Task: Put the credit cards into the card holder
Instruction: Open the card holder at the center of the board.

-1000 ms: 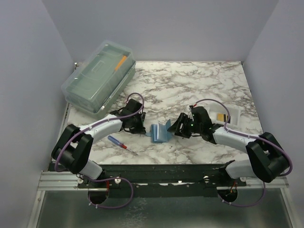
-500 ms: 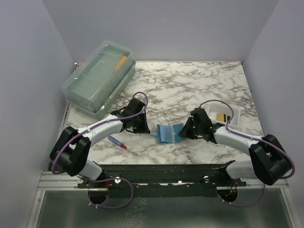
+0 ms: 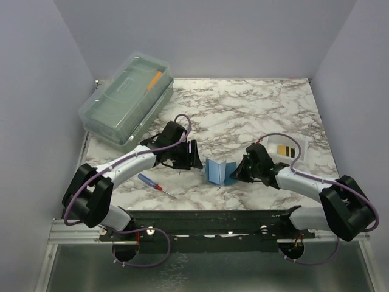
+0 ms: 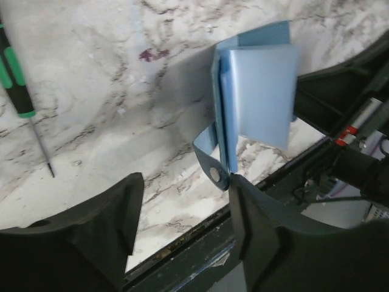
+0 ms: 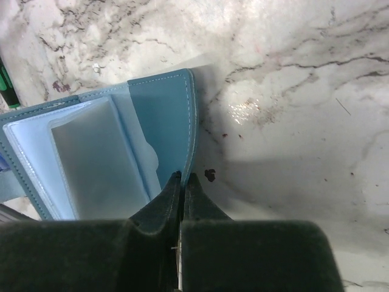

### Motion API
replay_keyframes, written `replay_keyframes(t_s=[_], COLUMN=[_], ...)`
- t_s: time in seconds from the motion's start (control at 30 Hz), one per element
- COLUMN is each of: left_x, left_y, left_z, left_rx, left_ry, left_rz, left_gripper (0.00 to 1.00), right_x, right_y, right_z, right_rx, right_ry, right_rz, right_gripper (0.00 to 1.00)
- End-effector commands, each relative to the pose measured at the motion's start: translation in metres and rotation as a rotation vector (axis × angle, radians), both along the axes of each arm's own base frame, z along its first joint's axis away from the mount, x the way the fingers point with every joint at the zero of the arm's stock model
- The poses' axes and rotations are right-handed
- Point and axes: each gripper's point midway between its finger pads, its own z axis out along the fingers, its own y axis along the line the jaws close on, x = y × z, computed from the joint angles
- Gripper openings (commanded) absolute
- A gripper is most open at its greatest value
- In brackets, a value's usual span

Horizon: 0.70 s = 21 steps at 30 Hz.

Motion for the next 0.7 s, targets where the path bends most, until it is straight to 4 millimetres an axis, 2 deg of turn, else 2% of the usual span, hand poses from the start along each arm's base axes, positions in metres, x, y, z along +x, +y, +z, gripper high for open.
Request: replay_keyframes(t_s=[0.0, 0.1, 0.23, 0.33, 0.47, 0.57, 0.67], left_x=[-0.008, -0.013, -0.014, -0.012, -0.011, -0.013, -0.014], left_y=[-0.024, -0.034, -0.044, -0.051, -0.054, -0.059, -0.065], left_z=[0.038, 0.043, 0.03, 0.02, 0.007, 0.002, 0.002], left_rx=[-0.18, -0.228, -0.229, -0.224, -0.202, -0.203, -0.216], left_ry=[-0.022, -0.011, 0.01, 0.035, 0.055, 0.071, 0.081], left_rz=[-0.085, -0.117, -0.128, -0.129, -0.137, -0.152, -0.176], left_gripper=[0.68, 0.77, 0.77, 0.68, 0.64, 0.5, 0.43], right_x=[-0.017, -0.017, -0.016, -0.016, -0.017, -0.019, -0.02], right_y=[-0.009, -0.007, -0.004, -0.003, -0.005, -0.006, -0.008], right_z=[-0.012, -0.009, -0.005, -0.004, -0.005, -0.006, -0.008], right_rx=[-0.025, -0.009, 0.011, 0.013, 0.004, 0.008, -0.001], right_ry=[0.048, 0.032, 0.015, 0.017, 0.021, 0.018, 0.027], right_rz=[0.0, 0.001, 0.016, 0.021, 0.02, 0.012, 0.008], right_gripper=[0.0, 0.0, 0.0, 0.0, 0.0, 0.0, 0.0])
